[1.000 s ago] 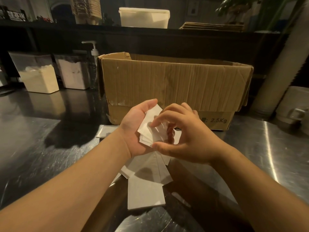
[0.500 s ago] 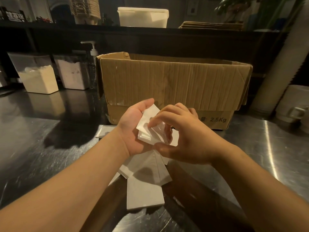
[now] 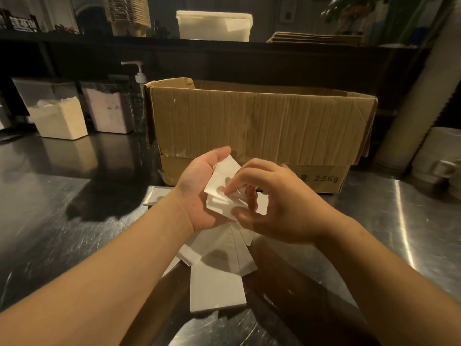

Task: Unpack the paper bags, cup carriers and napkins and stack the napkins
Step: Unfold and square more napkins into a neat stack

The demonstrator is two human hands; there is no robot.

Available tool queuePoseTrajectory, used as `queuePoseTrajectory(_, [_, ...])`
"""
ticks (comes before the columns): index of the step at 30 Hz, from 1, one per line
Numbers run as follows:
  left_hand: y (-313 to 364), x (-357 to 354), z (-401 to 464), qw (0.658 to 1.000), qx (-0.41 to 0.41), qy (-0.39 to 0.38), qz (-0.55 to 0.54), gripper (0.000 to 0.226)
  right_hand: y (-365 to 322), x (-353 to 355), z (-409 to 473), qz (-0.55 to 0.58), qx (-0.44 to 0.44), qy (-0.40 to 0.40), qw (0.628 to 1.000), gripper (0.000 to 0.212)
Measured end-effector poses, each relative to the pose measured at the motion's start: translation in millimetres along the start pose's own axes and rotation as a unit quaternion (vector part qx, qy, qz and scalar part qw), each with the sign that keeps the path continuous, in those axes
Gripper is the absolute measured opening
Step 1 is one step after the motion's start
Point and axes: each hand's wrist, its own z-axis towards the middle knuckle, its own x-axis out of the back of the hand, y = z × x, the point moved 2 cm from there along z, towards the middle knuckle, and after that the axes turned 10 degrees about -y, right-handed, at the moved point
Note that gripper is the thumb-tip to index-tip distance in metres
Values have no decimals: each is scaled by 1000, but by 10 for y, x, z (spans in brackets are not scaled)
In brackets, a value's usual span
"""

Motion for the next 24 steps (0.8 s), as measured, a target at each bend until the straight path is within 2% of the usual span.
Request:
queuePoseTrajectory(4, [0,-4,-3,1000,-2,15,2,47,58,-16,25,1,17,27,1000,20])
queuePoseTrajectory(7, [12,-38,-33,1000,-9,13,0,45,63,-3,26,-11,24,47,999,28])
queuePoseTrajectory(19, [20,-25,-26,999,-3,26,28,44,50,40,8,0,19,34,999,22])
queuePoseTrajectory(24, [24,19,8,1000,-4,12,13,49,45,27,-1,-40,43,83,995,31])
